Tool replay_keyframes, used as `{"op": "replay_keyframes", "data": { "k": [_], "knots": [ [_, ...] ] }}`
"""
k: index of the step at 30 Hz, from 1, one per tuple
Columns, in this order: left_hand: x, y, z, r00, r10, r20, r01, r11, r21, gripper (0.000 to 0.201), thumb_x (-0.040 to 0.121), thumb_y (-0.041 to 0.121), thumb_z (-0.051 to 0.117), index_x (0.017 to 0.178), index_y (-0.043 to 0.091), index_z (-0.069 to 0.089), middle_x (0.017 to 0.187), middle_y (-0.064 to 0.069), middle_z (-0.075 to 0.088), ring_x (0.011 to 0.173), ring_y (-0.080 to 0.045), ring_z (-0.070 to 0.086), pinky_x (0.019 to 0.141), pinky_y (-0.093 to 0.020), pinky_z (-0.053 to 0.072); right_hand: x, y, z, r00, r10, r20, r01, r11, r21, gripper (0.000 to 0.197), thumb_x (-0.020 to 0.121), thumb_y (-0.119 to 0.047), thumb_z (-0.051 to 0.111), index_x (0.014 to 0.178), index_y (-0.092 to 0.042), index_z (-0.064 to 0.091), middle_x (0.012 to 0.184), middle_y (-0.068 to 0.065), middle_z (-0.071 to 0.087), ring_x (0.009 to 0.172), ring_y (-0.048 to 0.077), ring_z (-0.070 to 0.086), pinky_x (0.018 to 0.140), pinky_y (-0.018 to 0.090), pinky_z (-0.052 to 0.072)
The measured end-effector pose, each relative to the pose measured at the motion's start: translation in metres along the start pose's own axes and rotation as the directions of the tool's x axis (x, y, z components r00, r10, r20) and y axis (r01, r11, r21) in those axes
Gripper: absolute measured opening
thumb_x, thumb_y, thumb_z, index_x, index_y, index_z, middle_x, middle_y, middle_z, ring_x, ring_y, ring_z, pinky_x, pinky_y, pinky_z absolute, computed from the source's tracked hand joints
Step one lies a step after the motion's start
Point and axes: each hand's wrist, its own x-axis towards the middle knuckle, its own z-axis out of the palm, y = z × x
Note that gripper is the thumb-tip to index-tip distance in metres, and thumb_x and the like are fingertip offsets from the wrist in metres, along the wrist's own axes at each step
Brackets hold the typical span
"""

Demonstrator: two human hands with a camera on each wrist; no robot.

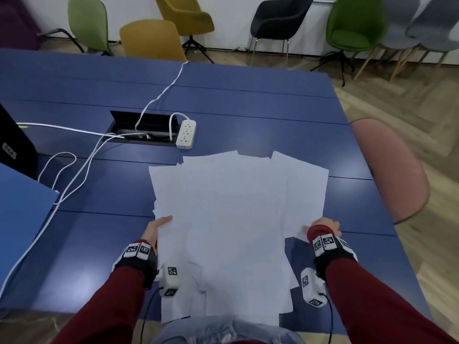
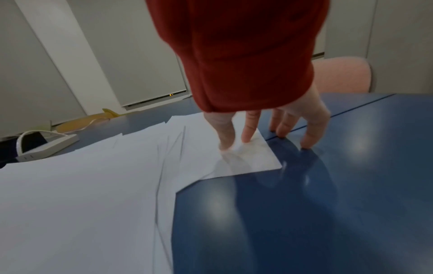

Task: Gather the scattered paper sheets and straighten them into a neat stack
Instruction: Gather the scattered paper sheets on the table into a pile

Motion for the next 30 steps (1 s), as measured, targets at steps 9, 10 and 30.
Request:
{"op": "replay_keyframes", "data": {
  "k": [9, 10, 30],
  "knots": [
    [0.000, -0.015, -0.011, 0.975, 0.120, -0.187, -0.084, 0.978, 0.191, 0.043, 0.062, 0.010, 0.083, 0.102, 0.004, 0.067, 0.095, -0.017, 0.071, 0.085, -0.033, 0.069, 0.081, -0.044, 0.056, -0.017, 0.008, 0.016, 0.988, 0.129, -0.079, -0.108, 0.968, 0.227, 0.088, 0.071, -0.058, 0.066, 0.130, 0.000, 0.035, 0.130, 0.011, 0.042, 0.118, 0.025, 0.048, 0.098, 0.033, 0.042],
    [0.001, -0.015, -0.012, 0.974, 0.128, -0.188, -0.089, 0.975, 0.203, 0.044, 0.061, 0.011, 0.084, 0.101, 0.004, 0.067, 0.097, -0.018, 0.071, 0.088, -0.034, 0.070, 0.084, -0.047, 0.056, -0.016, 0.007, 0.014, 0.986, 0.146, -0.075, -0.126, 0.967, 0.222, 0.085, 0.074, -0.061, 0.061, 0.129, -0.001, 0.036, 0.129, 0.008, 0.043, 0.119, 0.022, 0.047, 0.100, 0.030, 0.040],
    [0.012, -0.012, -0.012, 0.973, 0.103, -0.207, -0.048, 0.965, 0.258, 0.045, 0.056, 0.018, 0.088, 0.094, 0.011, 0.066, 0.104, -0.017, 0.072, 0.090, -0.035, 0.070, 0.087, -0.049, 0.055, -0.008, 0.010, 0.025, 0.994, -0.063, 0.092, 0.050, 0.989, 0.136, 0.048, 0.076, -0.004, 0.066, 0.119, 0.005, 0.050, 0.122, 0.023, 0.059, 0.113, 0.037, 0.057, 0.090, 0.037, 0.048]
  ]
}}
